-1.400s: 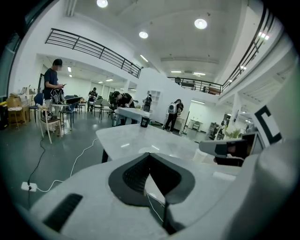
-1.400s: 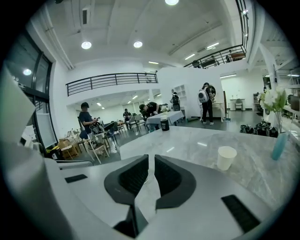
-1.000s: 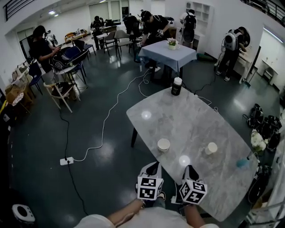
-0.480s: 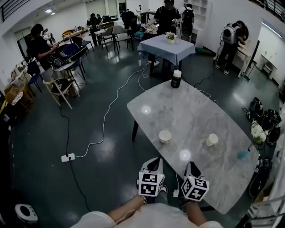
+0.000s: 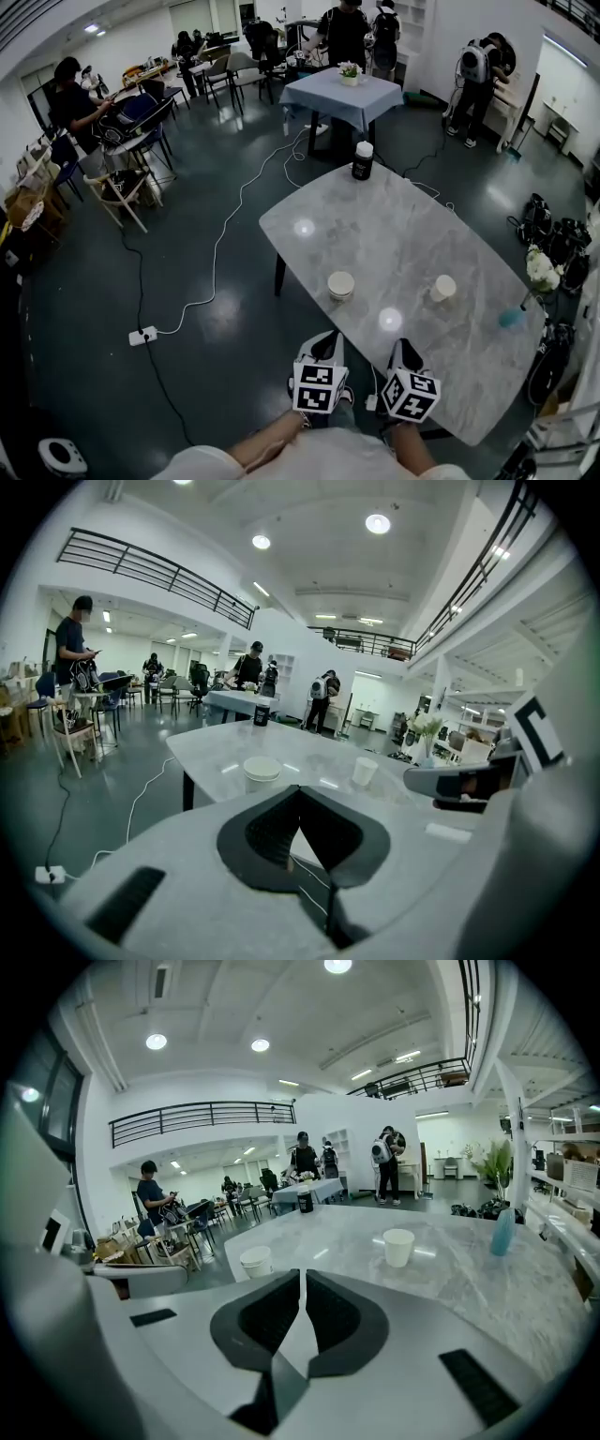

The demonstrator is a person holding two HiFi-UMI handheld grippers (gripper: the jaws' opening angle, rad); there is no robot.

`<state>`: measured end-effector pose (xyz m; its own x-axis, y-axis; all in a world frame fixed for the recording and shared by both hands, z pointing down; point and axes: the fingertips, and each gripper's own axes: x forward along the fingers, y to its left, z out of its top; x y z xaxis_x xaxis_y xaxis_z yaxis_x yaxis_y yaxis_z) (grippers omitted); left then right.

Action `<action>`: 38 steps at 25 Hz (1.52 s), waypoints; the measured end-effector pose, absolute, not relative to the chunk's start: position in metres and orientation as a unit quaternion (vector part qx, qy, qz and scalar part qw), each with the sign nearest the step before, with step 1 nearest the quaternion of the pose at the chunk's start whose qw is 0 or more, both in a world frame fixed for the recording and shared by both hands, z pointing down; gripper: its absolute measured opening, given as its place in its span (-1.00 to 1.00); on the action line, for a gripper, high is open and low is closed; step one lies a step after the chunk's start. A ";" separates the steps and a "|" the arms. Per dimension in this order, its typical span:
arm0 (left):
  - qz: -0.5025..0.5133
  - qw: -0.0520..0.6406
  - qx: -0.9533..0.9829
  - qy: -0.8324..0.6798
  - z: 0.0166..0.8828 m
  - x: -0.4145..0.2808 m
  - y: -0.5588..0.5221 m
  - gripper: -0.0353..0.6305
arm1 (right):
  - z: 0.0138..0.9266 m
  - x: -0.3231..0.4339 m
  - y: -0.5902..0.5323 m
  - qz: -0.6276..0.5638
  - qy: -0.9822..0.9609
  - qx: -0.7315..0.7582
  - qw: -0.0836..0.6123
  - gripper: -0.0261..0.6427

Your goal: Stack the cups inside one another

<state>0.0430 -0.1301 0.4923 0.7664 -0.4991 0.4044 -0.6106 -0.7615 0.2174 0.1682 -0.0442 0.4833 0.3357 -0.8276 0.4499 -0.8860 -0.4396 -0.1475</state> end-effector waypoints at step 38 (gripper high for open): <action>0.260 0.177 0.925 -0.212 0.572 0.254 -0.178 -0.91 | 0.580 0.377 -0.079 0.338 -0.442 0.830 0.040 -0.70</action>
